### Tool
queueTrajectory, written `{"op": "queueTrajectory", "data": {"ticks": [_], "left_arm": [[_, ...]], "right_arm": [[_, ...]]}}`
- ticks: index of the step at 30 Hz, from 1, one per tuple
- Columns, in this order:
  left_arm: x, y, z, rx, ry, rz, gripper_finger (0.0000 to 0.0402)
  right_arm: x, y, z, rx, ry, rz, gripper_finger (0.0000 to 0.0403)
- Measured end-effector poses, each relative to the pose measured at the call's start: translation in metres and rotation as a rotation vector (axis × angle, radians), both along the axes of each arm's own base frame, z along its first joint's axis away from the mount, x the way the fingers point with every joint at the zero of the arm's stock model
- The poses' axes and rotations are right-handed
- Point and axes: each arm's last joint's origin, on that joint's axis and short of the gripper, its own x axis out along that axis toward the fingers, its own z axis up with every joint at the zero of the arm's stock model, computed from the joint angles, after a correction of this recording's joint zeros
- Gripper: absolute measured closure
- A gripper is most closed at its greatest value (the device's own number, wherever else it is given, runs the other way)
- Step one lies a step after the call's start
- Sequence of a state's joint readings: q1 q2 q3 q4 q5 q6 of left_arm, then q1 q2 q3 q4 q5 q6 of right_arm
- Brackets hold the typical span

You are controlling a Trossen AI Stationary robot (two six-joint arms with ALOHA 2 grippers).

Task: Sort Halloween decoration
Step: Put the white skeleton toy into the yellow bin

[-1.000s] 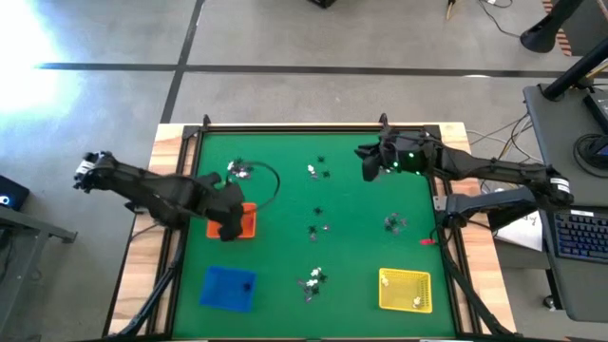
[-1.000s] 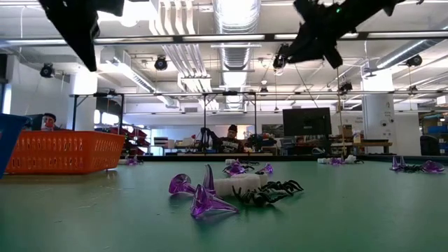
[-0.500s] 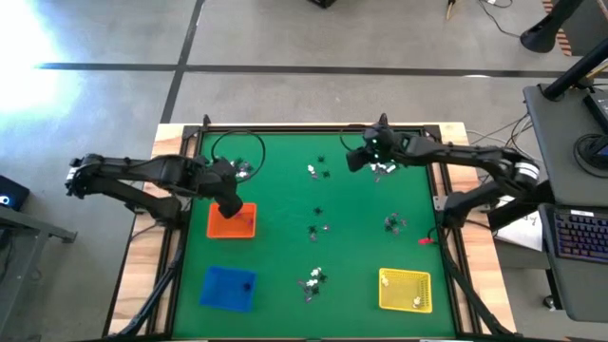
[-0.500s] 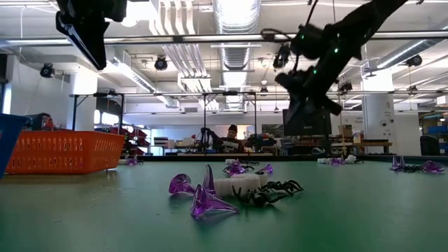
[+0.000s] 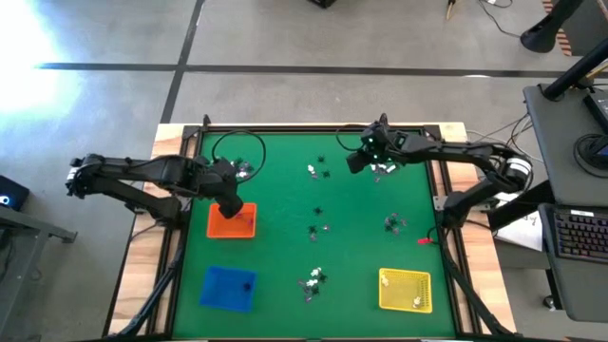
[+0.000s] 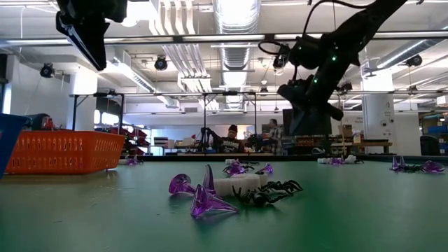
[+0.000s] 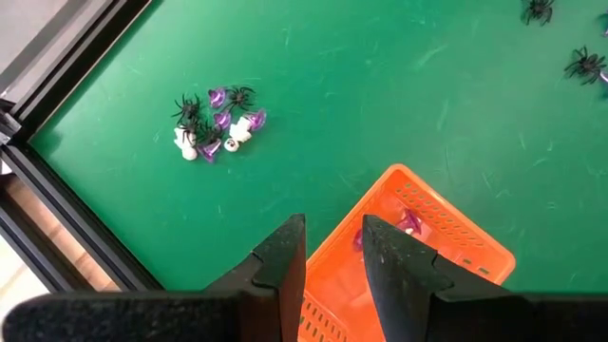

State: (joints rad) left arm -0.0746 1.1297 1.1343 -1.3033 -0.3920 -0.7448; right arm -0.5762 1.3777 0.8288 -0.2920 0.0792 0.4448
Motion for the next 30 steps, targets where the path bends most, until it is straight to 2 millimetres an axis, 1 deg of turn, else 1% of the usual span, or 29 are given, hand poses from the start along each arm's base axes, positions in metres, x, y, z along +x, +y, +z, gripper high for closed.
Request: {"op": "queueTrajectory", "data": {"ticks": [4,8,13,16,18,22,24,30], "left_arm": [[0.0,0.0,0.0,0.0,0.006,-0.004,0.0313],[0.0,0.0,0.0,0.008,0.019,-0.03,0.0313],[0.0,0.0,0.0,0.001,0.03,-0.057,0.0313],[-0.001,0.0,-0.001,0.003,0.036,-0.067,0.0313],[-0.001,0.0,-0.001,0.005,0.039,-0.071,0.0313],[-0.003,0.0,-0.001,0.006,0.062,-0.074,0.0313],[-0.004,0.0,-0.001,0.007,0.079,-0.074,0.0313],[-0.005,0.0,-0.002,0.009,0.092,-0.082,0.0312]], "right_arm": [[-0.008,0.005,0.005,0.035,0.02,-0.044,0.0295],[-0.015,0.007,0.005,0.065,0.112,-0.104,0.0281],[-0.007,0.001,0.015,0.063,0.133,-0.164,0.0273],[0.0,-0.004,0.017,0.083,0.156,-0.176,0.0273],[0.003,-0.006,0.012,0.106,0.191,-0.183,0.0273],[0.005,-0.007,-0.01,0.19,0.311,-0.216,0.0273],[0.006,-0.008,-0.017,0.214,0.356,-0.218,0.0273],[0.009,-0.009,-0.025,0.225,0.378,-0.218,0.0273]]}}
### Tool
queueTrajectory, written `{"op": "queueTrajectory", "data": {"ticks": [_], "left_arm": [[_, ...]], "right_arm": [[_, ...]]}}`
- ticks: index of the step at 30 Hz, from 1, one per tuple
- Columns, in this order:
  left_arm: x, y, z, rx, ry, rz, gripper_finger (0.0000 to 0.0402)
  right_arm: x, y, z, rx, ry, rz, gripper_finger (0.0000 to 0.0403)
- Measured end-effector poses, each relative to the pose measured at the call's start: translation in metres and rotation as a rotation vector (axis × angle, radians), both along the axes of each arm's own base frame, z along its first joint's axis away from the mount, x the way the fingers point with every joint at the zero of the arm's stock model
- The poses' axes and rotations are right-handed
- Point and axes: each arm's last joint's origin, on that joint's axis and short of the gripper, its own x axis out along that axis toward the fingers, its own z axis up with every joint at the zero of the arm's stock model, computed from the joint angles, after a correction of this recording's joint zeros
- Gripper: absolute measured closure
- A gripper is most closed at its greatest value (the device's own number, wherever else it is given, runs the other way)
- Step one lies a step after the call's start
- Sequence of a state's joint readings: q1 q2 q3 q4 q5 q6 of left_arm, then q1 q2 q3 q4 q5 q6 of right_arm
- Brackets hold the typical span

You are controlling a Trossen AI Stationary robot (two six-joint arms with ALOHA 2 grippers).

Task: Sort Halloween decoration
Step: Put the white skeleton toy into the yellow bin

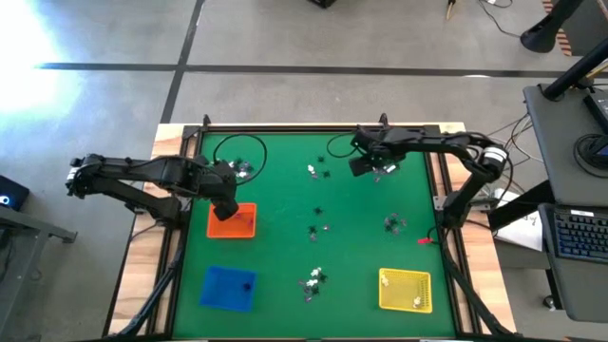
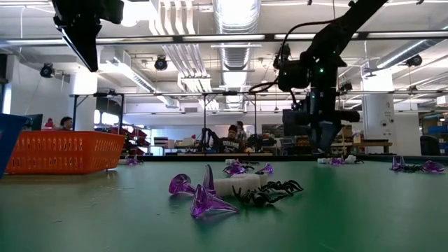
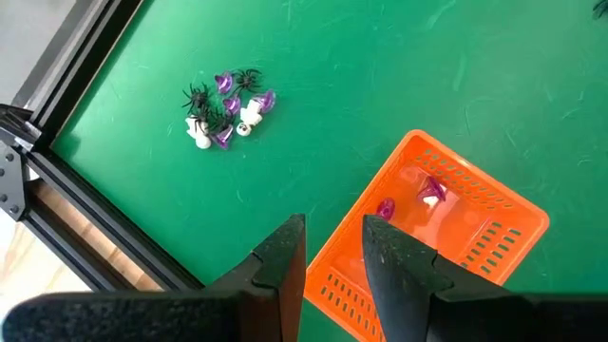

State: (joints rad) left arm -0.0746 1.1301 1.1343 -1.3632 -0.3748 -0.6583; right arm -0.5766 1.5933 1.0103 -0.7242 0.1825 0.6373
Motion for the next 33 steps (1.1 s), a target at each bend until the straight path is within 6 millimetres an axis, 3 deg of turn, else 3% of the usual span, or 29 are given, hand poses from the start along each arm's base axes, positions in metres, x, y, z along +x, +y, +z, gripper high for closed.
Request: {"op": "queueTrajectory", "data": {"ticks": [13,22,33], "left_arm": [[0.0,0.0,0.0,0.01,0.016,-0.041,0.0312],[0.0,0.0,0.0,0.011,0.016,-0.043,0.0312],[0.0,0.0,0.0,0.011,0.016,-0.043,0.0312]], "right_arm": [[0.002,-0.008,-0.024,0.037,0.061,-0.028,0.0273],[-0.002,-0.02,-0.028,0.04,0.039,-0.054,0.0277],[-0.002,-0.022,-0.028,0.035,0.034,-0.058,0.0357]]}}
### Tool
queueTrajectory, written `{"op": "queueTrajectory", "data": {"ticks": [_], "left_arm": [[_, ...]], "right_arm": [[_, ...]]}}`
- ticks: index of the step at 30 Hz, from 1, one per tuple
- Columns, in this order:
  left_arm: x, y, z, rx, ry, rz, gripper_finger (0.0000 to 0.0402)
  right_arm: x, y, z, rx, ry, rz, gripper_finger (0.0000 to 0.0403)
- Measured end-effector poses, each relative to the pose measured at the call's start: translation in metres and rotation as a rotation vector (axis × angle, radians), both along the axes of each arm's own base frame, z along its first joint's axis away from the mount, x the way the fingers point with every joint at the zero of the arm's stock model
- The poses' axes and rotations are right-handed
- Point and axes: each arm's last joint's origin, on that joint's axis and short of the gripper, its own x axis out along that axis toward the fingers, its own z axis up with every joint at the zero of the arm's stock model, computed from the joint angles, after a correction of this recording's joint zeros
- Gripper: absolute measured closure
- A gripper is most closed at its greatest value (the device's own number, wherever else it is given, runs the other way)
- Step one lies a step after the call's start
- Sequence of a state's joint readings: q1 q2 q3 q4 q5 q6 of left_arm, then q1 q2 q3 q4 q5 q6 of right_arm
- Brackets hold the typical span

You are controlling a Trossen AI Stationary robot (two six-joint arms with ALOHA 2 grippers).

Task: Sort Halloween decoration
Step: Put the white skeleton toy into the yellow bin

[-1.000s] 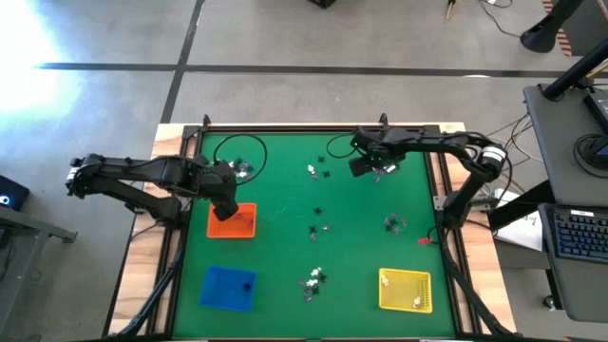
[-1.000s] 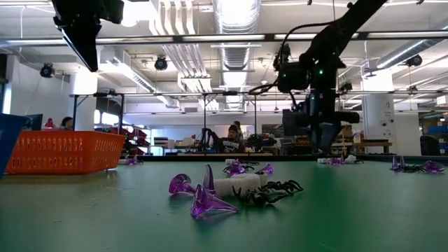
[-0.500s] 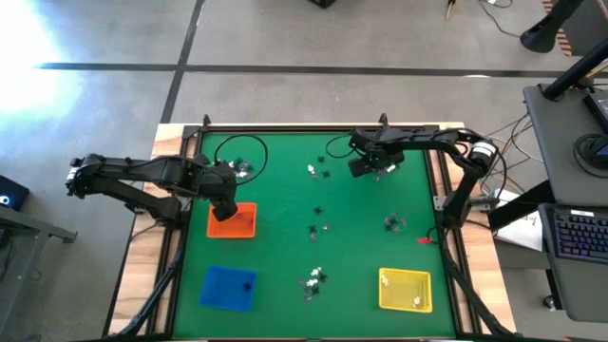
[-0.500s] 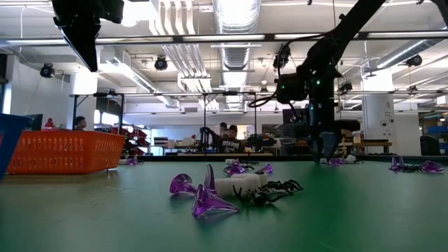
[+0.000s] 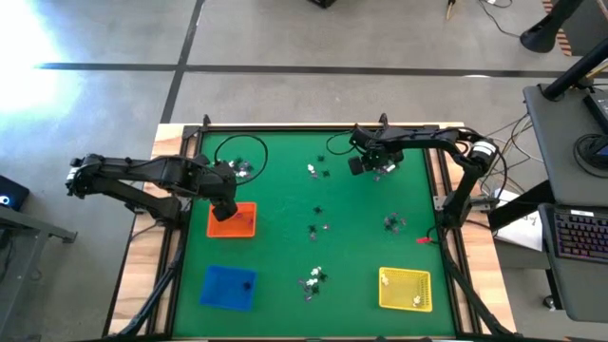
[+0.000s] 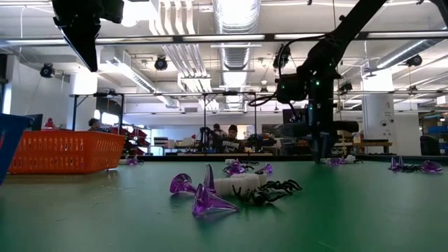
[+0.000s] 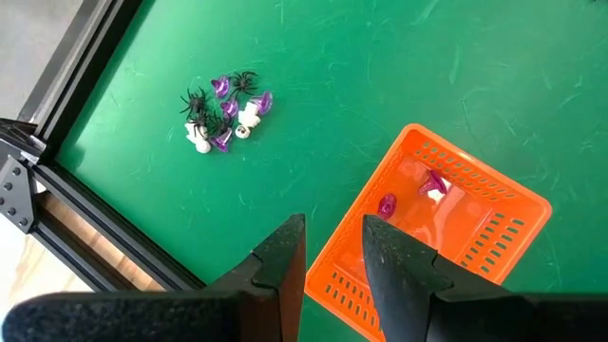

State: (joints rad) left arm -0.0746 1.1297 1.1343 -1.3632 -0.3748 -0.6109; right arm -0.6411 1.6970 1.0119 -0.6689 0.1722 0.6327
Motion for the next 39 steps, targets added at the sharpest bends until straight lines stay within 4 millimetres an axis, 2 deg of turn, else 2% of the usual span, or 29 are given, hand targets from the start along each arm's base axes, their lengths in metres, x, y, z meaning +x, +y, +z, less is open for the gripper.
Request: {"op": "queueTrajectory", "data": {"ticks": [4,11,17,23,30,39], "left_arm": [[0.0,0.0,0.0,0.0,0.0,0.0,0.0312],[-0.001,0.0,0.0,0.001,0.01,0.0,0.0312],[-0.003,0.0,-0.001,0.002,0.029,0.0,0.0312],[-0.004,0.0,-0.001,0.003,0.043,0.0,0.0312],[-0.004,0.0,-0.001,0.008,0.053,-0.025,0.0313],[-0.004,0.0,-0.001,0.014,0.063,-0.052,0.0313]], "right_arm": [[0.0,0.0,0.001,-0.004,0.003,0.006,0.0376],[-0.004,0.001,0.007,-0.02,0.011,0.011,0.0381],[-0.008,0.006,0.018,-0.012,0.009,0.013,0.0383],[-0.008,0.013,0.037,-0.005,-0.086,0.038,0.0383],[-0.003,0.037,0.065,0.086,-0.273,0.171,0.0393],[-0.004,0.084,0.102,0.163,-0.425,0.285,0.0394]]}}
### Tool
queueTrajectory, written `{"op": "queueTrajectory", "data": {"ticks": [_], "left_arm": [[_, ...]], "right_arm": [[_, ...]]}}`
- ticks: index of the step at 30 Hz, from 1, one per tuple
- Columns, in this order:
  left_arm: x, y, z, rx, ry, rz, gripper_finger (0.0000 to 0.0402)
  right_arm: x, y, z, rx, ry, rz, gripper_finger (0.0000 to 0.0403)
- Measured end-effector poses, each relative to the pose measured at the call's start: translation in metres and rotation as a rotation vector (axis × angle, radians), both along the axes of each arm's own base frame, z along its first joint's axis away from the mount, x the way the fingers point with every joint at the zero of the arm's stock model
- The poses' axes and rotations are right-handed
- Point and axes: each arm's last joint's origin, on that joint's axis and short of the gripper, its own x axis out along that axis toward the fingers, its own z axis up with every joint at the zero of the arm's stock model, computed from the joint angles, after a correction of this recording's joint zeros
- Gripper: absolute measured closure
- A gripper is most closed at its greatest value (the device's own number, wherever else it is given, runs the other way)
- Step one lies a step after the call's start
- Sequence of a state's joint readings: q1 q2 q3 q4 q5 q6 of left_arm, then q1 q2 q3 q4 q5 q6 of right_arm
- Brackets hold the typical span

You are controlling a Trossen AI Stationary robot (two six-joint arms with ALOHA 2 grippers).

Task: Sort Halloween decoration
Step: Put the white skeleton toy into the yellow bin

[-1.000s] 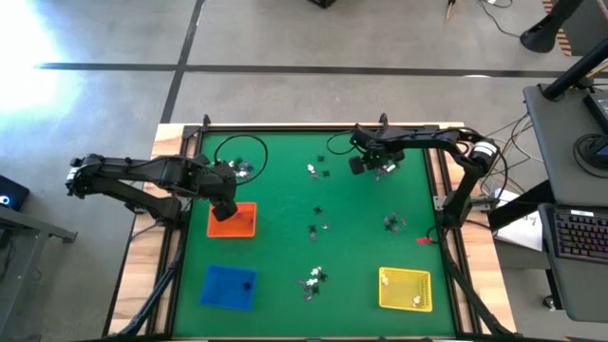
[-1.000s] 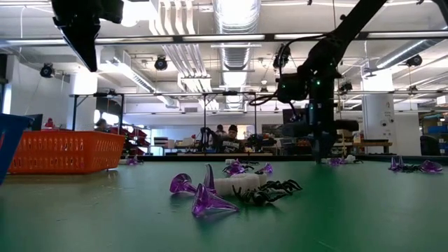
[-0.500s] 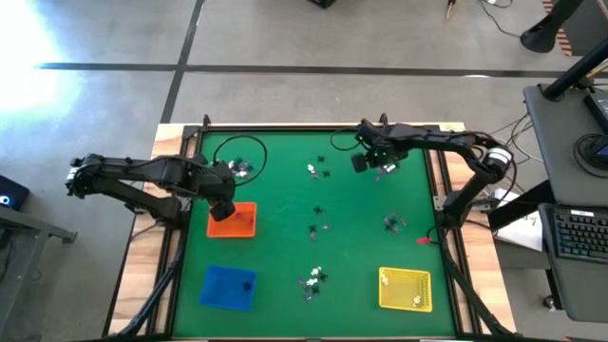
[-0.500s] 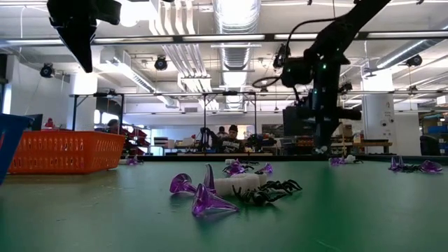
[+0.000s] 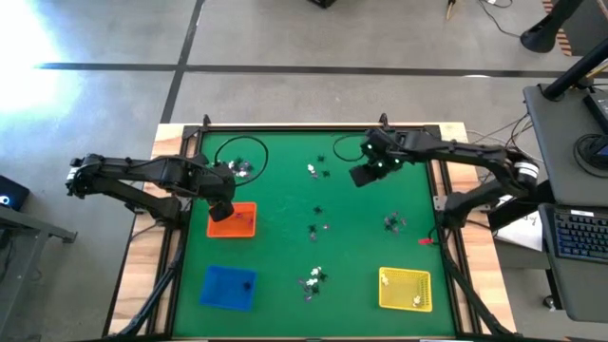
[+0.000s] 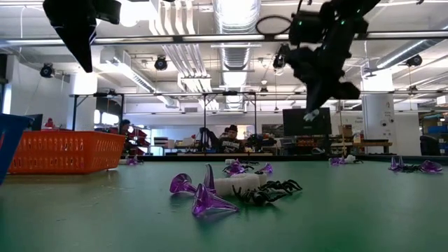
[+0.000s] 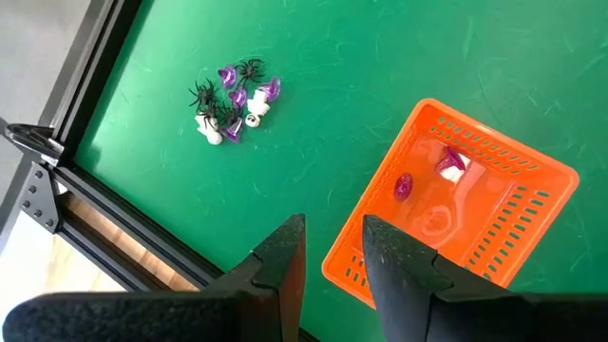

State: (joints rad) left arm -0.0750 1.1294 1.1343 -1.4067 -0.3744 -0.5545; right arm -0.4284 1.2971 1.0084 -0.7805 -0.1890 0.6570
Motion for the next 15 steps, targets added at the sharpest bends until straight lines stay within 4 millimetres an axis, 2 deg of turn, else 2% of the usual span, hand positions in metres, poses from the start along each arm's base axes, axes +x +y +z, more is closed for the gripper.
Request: {"op": "queueTrajectory", "data": {"ticks": [7,15], "left_arm": [[-0.001,0.0,0.001,0.004,0.003,-0.021,0.0313],[-0.004,0.0,0.003,0.013,0.006,-0.07,0.0313]], "right_arm": [[-0.007,0.046,0.02,0.08,-0.028,0.045,0.0394],[-0.011,0.107,0.032,0.198,-0.038,0.072,0.0394]]}}
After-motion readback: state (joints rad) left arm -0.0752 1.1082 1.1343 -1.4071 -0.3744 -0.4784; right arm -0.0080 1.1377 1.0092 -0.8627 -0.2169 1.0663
